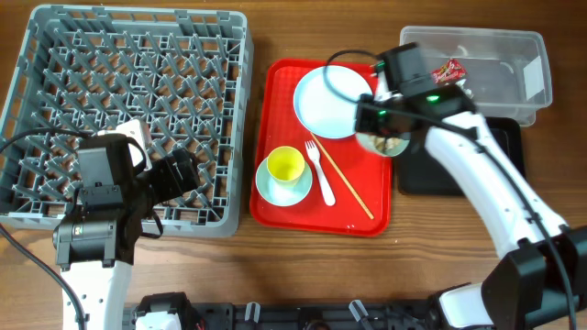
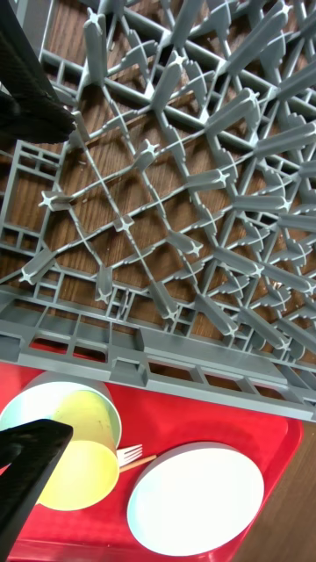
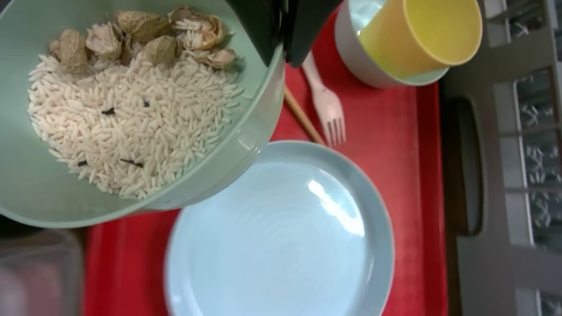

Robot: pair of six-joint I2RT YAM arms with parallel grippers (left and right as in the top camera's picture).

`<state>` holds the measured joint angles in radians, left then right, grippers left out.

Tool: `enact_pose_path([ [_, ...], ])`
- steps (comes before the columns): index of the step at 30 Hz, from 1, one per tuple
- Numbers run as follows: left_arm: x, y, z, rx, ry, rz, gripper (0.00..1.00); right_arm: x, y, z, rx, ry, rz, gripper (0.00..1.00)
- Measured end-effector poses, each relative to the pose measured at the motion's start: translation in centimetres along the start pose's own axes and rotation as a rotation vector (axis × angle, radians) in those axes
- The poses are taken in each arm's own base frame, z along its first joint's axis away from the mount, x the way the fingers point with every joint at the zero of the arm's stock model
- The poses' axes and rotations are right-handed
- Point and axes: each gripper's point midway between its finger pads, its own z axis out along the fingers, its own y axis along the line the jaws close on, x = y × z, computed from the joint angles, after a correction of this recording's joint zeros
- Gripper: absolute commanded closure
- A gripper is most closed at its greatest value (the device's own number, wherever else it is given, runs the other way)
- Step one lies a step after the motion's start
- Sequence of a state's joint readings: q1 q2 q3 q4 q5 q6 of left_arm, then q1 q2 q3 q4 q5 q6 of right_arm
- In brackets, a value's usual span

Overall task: Sort waste into correct bins and load items into the dishwasher rack
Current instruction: 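Grasp the rim of the light-blue rice bowl with the right gripper, then tip the rice bowl over the black tray to pour out the rice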

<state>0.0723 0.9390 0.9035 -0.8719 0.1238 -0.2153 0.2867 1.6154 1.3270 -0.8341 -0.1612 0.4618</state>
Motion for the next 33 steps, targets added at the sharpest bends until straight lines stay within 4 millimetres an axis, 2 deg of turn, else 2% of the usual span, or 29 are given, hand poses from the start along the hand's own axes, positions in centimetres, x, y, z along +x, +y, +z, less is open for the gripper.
enact_pose_path([
  [4, 0.0, 0.0, 0.0, 0.000, 0.000, 0.000, 0.00, -0.9, -3.4, -0.8, -0.006, 0.019, 0.080, 0.96],
  [9, 0.0, 0.0, 0.0, 0.000, 0.000, 0.000, 0.00, -1.8, -6.7, -1.7, -0.039, 0.025, 0.136, 0.96],
  [15, 0.0, 0.0, 0.0, 0.000, 0.000, 0.000, 0.00, -1.4, -10.0, -2.0, -0.119, 0.045, 0.205, 0.96],
  [26, 0.0, 0.0, 0.0, 0.000, 0.000, 0.000, 0.00, -0.3, -11.8, -1.4, -0.459, 0.094, 0.302, 0.96],
  [33, 0.0, 0.0, 0.0, 0.000, 0.000, 0.000, 0.00, -1.4, -12.6, -2.7, -0.697, 0.065, 0.422, 0.96],
])
